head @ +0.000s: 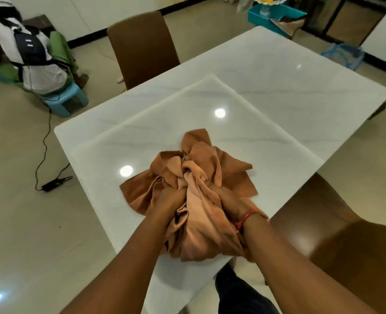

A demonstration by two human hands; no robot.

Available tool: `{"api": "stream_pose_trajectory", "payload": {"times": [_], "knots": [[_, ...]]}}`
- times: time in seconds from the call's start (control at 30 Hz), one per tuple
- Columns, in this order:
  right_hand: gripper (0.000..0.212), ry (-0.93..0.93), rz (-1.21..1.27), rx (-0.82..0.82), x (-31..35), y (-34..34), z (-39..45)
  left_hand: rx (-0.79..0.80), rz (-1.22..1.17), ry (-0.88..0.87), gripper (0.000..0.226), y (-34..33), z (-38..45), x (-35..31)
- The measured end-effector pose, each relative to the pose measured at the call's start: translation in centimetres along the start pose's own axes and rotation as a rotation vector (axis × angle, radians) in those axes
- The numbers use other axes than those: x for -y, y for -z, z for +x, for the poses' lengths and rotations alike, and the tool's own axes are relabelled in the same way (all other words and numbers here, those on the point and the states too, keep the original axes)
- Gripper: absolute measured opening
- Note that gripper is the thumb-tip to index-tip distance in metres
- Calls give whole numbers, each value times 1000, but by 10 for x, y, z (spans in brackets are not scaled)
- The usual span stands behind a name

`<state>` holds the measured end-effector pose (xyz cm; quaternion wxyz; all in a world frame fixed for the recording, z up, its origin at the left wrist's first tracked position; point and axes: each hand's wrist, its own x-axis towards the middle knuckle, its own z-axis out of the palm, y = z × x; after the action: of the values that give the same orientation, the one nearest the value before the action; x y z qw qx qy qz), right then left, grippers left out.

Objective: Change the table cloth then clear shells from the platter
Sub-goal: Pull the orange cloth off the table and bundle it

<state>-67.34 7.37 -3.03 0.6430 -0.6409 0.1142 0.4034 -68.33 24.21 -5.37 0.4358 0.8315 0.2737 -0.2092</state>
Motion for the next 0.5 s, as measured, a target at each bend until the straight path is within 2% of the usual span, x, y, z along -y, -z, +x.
{"api": "stream_pose_trajectory", "payload": {"times": [0.03, 0.07, 0.13, 0.27, 0.37, 0.5], "knots": [[79, 35, 7, -49, -5, -4, -13, 6, 11, -23, 56, -1, -12, -1], [75, 84, 44, -80, -10, -5, -26, 21, 6, -9, 51, -1, -25, -6], [58, 169, 114, -110, -13, -5, -53, 20, -37, -38, 43, 0, -50, -19], [78, 321, 217, -219, -15, 13, -121, 80, -12, -388, 47, -10, -120, -70], [64, 415, 290, -352, -23, 43, -180, 119, -6, -593, 44, -39, -163, -104], [60, 526, 353, -500, -38, 92, -262, 180, 48, -730, 43, -104, -214, -152]]}}
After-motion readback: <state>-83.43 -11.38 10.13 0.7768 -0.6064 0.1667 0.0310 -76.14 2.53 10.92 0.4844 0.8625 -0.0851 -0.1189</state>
